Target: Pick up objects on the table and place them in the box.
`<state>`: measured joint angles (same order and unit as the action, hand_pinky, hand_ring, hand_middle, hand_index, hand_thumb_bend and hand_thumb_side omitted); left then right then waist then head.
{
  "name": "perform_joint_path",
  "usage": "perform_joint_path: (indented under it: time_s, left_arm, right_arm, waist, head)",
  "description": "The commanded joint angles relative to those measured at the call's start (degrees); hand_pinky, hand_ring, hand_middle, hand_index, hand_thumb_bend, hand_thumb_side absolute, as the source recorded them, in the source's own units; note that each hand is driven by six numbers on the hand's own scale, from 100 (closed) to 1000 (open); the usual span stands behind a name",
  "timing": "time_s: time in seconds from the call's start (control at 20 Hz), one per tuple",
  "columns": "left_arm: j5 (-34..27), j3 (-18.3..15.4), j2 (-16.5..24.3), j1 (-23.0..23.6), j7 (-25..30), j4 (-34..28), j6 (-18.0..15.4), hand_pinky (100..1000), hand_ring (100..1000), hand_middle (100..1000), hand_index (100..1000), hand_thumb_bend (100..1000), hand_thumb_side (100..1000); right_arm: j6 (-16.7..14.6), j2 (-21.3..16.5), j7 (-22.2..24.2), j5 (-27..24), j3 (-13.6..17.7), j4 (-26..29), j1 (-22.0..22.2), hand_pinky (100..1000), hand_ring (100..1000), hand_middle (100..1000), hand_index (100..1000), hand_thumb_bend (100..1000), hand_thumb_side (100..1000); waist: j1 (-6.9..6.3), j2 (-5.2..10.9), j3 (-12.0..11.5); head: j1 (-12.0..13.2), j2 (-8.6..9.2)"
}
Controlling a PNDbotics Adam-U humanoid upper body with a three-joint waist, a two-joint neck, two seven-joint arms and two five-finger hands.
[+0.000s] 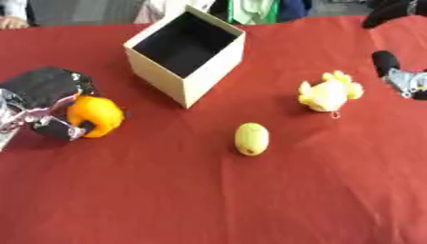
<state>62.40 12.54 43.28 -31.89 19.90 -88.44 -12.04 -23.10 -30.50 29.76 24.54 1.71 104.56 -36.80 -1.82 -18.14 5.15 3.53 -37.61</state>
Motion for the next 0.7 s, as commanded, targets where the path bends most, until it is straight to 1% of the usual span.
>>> perform_joint_path:
  time_s: [0.05,0.1,0.2,0.35,0.5,0.7]
  left_arm:
    - [-0.7,-0.5,1.4,0.0,0.0,-3.4,-0.4,675,680,616,699,176,218]
    - [-1.3,-0.8,1.5,0.1,0.4,-4.5,-0.4,656,660,603,686,128,209]
    - [-2.5,-1.4,1.8,0.3,0.8,-7.0,-0.3,640,641,591,677,100,206]
    - [-4.5,-2.5,1.5,0.0,1.3,-10.4,0.5,614,616,569,658,100,216]
    - [-7.1,-3.5,1.0,-0.9,1.5,-13.1,1.7,579,586,542,632,100,250]
    - [-10.7,-3.8,0.4,-3.6,1.7,-15.3,3.2,534,549,508,597,100,259]
  right_arm:
    - [0.1,-0.8,0.2,-0.5,0.5,0.8,-0.6,823,860,689,778,100,397]
    - [0.1,-0.8,0.2,-0.5,0.5,0.8,-0.6,823,860,689,777,100,399]
    - [0.2,-0.8,0.1,-0.5,0.6,0.8,-0.5,822,859,689,777,100,409]
    - [0.2,-0.9,-0.1,-0.5,0.6,0.8,-0.6,822,859,689,777,100,398]
    - [0.2,-0.9,-0.2,-0.5,0.6,0.8,-0.6,822,859,689,776,100,398]
    - [0.1,-0.8,-0.2,-0.5,0.4,0.8,-0.7,822,859,689,777,100,398]
  waist:
    - [0.00,0.96,-0.2]
    - [0.02,0.99,-0.2]
    - [0.07,1.04,-0.4]
    - [0.19,1.06,-0.5]
    - [0.29,1.09,-0.6]
    - [0.27,1.06,-0.5]
  head:
    - [-0.1,0.60]
    - [-0.2,0.60]
    - [-0.3,0.58]
    - [-0.3,0.36]
    - [-0.2,-0.15]
    - [0.4,-0.74]
